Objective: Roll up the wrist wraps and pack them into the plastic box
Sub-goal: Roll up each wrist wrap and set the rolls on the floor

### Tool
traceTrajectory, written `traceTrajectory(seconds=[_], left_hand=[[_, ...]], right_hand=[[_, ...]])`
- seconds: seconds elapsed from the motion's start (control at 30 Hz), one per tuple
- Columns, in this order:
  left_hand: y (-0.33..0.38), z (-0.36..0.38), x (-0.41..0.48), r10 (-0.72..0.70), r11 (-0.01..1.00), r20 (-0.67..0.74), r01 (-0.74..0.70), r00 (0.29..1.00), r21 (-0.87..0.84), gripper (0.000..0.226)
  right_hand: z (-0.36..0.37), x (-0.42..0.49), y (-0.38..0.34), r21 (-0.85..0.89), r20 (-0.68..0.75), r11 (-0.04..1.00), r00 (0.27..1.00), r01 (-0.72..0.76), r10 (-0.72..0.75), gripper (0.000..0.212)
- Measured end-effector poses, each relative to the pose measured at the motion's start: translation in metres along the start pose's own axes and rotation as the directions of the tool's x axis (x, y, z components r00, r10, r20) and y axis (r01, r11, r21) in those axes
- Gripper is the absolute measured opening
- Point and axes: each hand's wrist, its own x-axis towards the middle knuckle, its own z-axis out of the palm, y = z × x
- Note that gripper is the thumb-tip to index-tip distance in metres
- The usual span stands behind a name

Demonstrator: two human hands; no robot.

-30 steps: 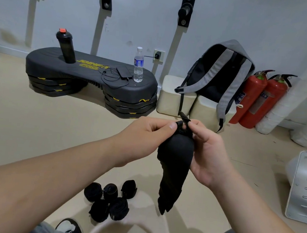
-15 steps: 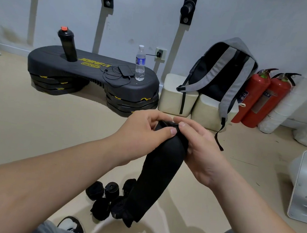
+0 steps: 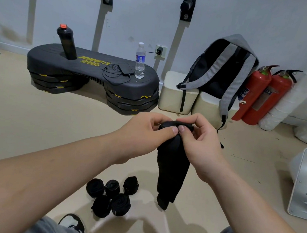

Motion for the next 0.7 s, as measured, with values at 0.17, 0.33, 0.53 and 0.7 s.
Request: traceTrajectory(seconds=[0.17,0.33,0.53,0.7], left_hand=[[0.001,0.004,-0.001,0.043,0.997,-0.075,-0.039,0.996,0.063,0.026],[0.002,0.003,0.000,0.050,0.999,-0.087,-0.049,0.995,0.019,0.020],[0.002,0.000,0.002,0.015,0.999,-0.097,-0.013,0.995,0.029,0.019],[0.007,0.002,0.000,0.119,0.992,-0.122,-0.113,0.985,0.057,0.027]], right_hand=[[-0.002,-0.001,0.000,-0.014,0.018,0.999,0.999,0.047,-0.047,0.020],[0.000,-0.003,0.001,0.038,0.036,0.999,0.999,0.030,-0.031,0.017],[0.002,-0.005,-0.006,0.127,0.084,0.991,0.996,-0.035,0.024,0.020],[-0.005,-0.005,-0.021,0.400,0.314,0.837,0.914,-0.374,0.258,0.028]])
